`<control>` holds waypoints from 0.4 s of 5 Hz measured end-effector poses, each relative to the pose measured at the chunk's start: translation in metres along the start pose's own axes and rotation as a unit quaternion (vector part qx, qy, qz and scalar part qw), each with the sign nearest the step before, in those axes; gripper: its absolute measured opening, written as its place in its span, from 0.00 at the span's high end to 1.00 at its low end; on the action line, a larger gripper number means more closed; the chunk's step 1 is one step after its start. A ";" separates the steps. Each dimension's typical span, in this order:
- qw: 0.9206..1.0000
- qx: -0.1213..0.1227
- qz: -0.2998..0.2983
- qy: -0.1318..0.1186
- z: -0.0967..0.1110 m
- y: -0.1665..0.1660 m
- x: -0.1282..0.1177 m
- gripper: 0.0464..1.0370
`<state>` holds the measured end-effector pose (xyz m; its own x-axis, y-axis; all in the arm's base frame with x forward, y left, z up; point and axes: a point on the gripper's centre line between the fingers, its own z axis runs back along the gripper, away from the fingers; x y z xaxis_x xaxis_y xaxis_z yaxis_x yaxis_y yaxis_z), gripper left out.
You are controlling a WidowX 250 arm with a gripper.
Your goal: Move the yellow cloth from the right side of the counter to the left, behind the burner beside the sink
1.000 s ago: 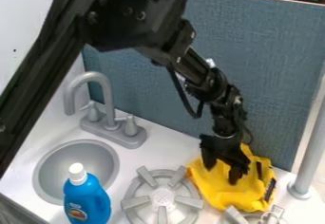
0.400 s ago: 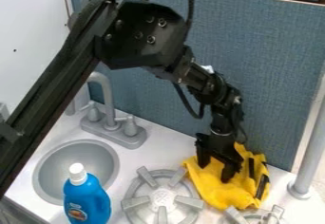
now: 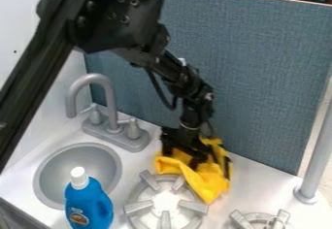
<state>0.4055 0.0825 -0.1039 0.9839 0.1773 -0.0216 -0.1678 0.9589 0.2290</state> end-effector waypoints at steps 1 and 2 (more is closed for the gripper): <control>0.999 0.024 0.042 0.022 -0.005 0.031 -0.012 0.04; 0.996 0.023 0.079 0.022 -0.007 0.042 -0.018 0.04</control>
<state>0.3804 0.1207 -0.1011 0.9416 0.3357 -0.0244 -0.3163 0.9073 0.2770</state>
